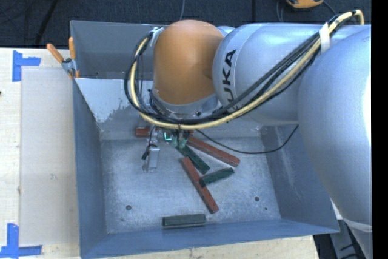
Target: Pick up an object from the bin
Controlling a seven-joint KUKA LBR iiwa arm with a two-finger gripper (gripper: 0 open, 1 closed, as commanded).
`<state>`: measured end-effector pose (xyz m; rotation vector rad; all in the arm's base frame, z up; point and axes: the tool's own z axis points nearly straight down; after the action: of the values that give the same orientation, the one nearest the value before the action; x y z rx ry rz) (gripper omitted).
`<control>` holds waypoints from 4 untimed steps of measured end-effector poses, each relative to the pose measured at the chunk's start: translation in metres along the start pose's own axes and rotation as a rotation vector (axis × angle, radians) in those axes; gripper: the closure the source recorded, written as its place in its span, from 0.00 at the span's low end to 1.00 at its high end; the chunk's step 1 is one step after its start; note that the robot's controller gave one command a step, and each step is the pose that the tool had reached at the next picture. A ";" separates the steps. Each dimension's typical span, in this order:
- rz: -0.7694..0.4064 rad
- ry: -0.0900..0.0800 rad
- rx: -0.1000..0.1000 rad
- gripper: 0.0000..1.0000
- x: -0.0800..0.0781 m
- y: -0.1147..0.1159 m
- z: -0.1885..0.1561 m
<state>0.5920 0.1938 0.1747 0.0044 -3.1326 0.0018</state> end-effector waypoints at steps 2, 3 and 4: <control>-0.039 -0.008 -0.002 0.00 -0.013 -0.046 -0.002; -0.076 -0.014 0.001 0.00 -0.023 -0.077 0.041; -0.084 -0.008 -0.001 0.00 -0.018 -0.077 0.091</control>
Offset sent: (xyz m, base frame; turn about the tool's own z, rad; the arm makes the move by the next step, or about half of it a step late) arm 0.0263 -0.0988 0.0003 -0.0645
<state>0.6096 0.1169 0.0832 0.1366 -3.1378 -0.0005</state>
